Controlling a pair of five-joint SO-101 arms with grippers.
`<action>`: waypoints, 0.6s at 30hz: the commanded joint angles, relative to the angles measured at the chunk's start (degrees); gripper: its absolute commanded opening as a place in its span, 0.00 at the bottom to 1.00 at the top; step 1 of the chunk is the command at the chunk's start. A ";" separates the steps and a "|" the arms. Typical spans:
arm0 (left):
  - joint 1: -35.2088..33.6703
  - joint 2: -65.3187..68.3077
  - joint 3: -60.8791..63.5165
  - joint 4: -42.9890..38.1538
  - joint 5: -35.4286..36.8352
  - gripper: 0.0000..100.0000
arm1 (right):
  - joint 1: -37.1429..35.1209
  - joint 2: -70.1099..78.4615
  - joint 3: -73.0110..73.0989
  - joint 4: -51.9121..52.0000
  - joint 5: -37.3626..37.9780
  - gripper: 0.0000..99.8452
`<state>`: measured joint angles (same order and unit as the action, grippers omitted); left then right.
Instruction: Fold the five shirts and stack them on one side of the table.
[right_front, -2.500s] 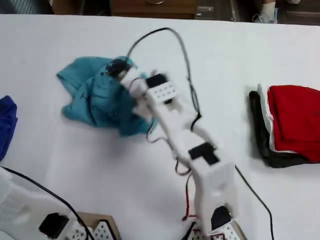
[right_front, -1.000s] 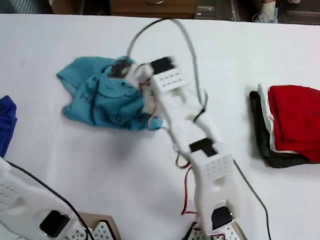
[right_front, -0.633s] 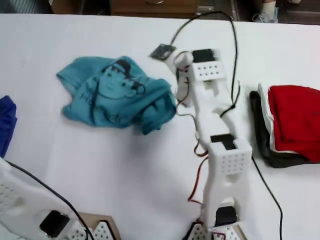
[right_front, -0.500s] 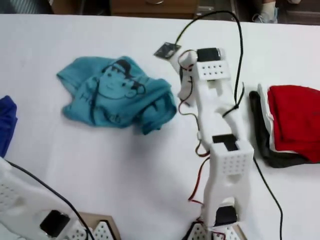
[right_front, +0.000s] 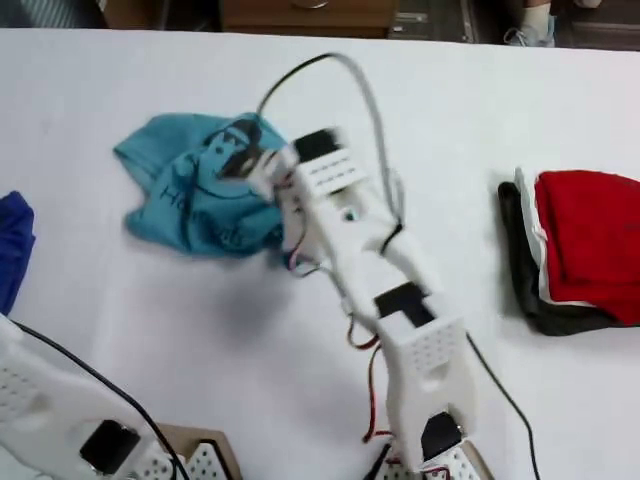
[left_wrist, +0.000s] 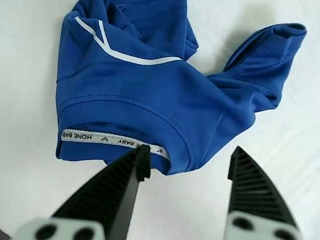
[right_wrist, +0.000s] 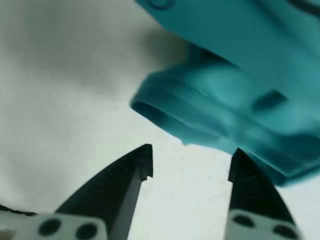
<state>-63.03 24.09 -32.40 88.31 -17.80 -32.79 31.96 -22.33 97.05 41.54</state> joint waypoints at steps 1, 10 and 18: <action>-0.97 -0.79 -0.66 -0.18 -0.44 0.28 | -4.44 -4.44 1.49 0.66 -0.35 0.25; -1.14 -0.79 -0.66 -0.18 -0.44 0.28 | 0.84 -4.00 6.77 -8.40 0.18 0.24; -0.88 -0.79 -0.66 -0.18 -0.44 0.28 | 7.08 -3.91 7.74 -11.56 0.18 0.24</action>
<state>-63.65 24.09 -32.40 88.31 -17.80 -26.64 31.96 -14.59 86.07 41.45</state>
